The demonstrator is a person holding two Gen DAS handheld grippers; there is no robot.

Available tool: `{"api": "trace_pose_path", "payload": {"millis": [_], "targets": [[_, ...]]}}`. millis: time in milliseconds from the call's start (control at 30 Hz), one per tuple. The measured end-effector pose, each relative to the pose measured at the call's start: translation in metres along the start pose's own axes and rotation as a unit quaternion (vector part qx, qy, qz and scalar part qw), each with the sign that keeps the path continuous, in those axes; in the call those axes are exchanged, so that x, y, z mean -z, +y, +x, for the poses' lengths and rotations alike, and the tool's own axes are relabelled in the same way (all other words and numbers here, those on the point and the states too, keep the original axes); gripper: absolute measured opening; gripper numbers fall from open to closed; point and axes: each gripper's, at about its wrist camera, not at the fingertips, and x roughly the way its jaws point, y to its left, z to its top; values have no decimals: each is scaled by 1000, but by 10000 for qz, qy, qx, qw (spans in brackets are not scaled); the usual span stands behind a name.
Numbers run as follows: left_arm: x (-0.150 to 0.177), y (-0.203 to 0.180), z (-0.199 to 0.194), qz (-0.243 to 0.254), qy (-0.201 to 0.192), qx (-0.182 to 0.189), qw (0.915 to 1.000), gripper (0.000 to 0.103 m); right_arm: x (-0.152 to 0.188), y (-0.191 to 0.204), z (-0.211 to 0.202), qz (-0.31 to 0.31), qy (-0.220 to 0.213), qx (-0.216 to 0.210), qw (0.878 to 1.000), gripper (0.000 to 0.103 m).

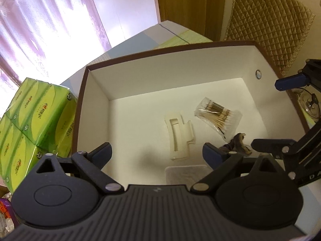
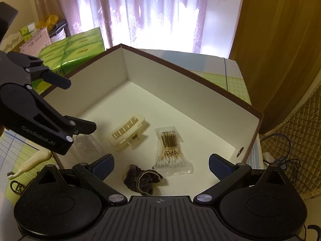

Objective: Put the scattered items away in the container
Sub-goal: 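Carry the swab bag and white holder into the brown box and release both, then lift both open tools out of the brown box back toward the table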

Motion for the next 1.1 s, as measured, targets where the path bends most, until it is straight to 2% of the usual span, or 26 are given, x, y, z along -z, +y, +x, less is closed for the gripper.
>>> {"api": "trace_pose_path", "payload": {"millis": [467, 733, 867, 1100], "targets": [[27, -13, -52, -108, -260, 179, 9994, 98, 18, 17, -43, 225, -323, 114, 9992, 103], [53, -16, -85, -190, -436, 135, 9988, 99, 33, 40, -72, 292, -695, 351, 9965, 103], [69, -11, -101, -391, -472, 193, 9979, 99, 39, 54, -85, 275, -861, 411, 9951, 103], [107, 5, -131, -827, -634, 304, 9941, 102, 56, 73, -104, 423, -1008, 212, 9938, 103]]}}
